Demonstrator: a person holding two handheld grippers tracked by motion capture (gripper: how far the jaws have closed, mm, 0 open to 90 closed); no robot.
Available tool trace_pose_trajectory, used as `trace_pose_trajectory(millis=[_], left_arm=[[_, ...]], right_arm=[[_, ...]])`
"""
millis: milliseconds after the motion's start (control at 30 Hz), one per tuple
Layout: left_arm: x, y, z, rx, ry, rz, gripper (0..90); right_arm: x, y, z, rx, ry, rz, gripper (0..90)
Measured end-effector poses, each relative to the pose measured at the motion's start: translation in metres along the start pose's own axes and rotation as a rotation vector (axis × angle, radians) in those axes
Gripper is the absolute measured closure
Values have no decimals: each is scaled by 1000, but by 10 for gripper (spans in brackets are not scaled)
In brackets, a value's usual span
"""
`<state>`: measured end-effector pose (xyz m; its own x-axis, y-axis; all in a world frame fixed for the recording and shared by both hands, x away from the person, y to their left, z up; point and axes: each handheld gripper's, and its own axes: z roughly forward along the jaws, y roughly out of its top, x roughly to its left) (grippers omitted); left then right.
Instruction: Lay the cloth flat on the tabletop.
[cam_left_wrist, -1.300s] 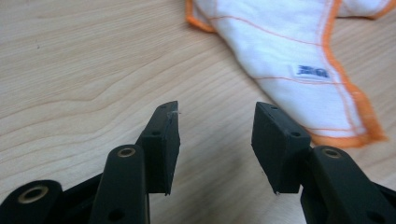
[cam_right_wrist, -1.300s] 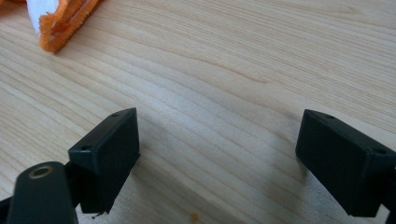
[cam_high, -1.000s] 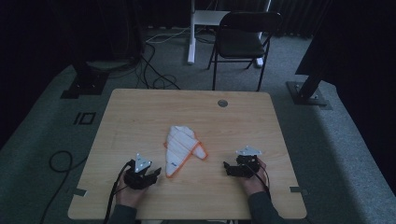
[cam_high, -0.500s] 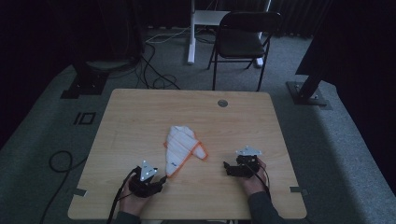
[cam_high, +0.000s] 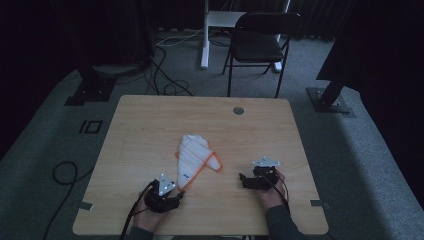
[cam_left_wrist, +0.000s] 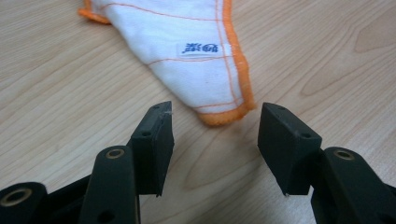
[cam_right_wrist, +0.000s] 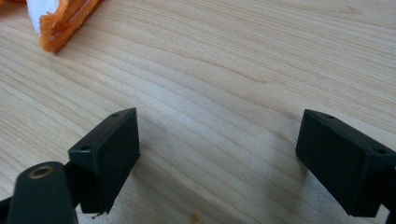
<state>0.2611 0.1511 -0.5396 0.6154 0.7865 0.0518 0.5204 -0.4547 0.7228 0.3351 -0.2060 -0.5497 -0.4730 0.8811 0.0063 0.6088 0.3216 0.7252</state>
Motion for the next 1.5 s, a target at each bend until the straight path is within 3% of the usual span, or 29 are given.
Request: trace_pose_trajectory(millis=[100, 133, 300, 433, 567, 600, 633, 900, 1500], left_arm=[[-1, 1, 4, 5, 4, 5, 467], [-1, 2, 4, 2, 9, 4, 525], [2, 2, 4, 2, 6, -9, 600], [2, 3, 5, 4, -12, -9, 725], [1, 5, 6, 9, -29, -9, 778], [2, 5, 6, 10, -47, -21, 856], [2, 5, 6, 11, -51, -26, 874], [4, 7, 8, 14, -69, -54, 887], [-3, 32, 17, -19, -97, -38, 890]], right_arm=[[0, 0, 0, 0, 0, 0, 134], [0, 0, 0, 0, 0, 0, 133], [0, 0, 0, 0, 0, 0, 134], [0, 0, 0, 0, 0, 0, 133], [0, 0, 0, 0, 0, 0, 134], [0, 0, 0, 0, -1, 1, 134], [0, 0, 0, 0, -1, 1, 134], [0, 0, 0, 0, -1, 1, 134], [0, 0, 0, 0, -1, 2, 135]])
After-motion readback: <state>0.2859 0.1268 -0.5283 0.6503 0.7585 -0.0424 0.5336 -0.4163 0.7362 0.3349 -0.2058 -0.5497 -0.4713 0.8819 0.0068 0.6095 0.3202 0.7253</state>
